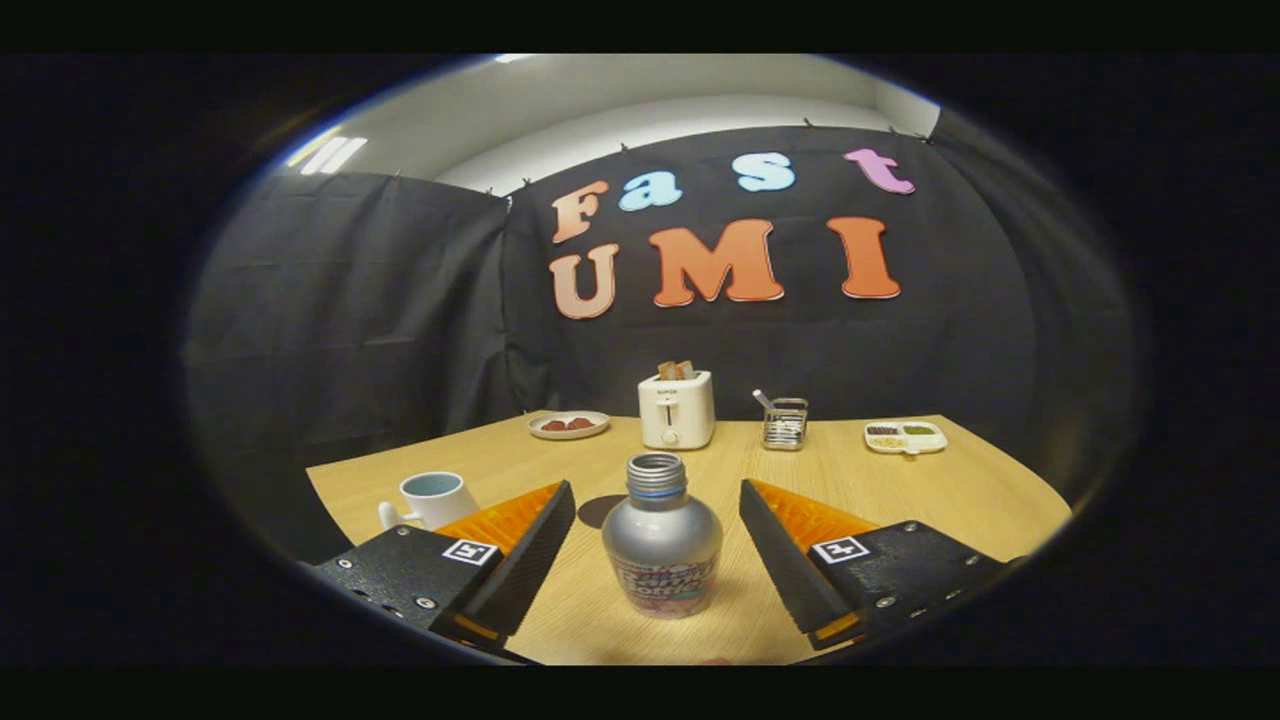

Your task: Take the bottle from table, then pour the juice into the cup, finally place the bottle on the coaster

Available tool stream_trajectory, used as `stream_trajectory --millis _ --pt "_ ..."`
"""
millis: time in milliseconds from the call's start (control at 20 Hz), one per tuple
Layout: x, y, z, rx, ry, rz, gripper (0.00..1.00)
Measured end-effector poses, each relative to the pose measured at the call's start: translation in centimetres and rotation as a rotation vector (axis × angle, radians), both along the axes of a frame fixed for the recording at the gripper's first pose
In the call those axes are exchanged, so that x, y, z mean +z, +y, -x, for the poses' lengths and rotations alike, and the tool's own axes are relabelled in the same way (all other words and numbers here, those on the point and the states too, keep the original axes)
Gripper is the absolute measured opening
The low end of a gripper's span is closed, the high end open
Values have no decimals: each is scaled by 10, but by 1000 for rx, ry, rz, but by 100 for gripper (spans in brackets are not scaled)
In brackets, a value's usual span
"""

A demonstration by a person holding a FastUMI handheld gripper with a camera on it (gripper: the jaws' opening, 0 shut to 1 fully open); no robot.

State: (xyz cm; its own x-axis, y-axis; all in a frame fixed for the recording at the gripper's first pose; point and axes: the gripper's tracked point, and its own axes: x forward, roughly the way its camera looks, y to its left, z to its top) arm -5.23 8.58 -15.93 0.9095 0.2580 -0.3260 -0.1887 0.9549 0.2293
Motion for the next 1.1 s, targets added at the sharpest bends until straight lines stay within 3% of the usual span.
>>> stream_trajectory --millis 500,1100 --pt "-52 13 17 7 156 -18 98" --pt "-78 15 20 -60 215 19 80"
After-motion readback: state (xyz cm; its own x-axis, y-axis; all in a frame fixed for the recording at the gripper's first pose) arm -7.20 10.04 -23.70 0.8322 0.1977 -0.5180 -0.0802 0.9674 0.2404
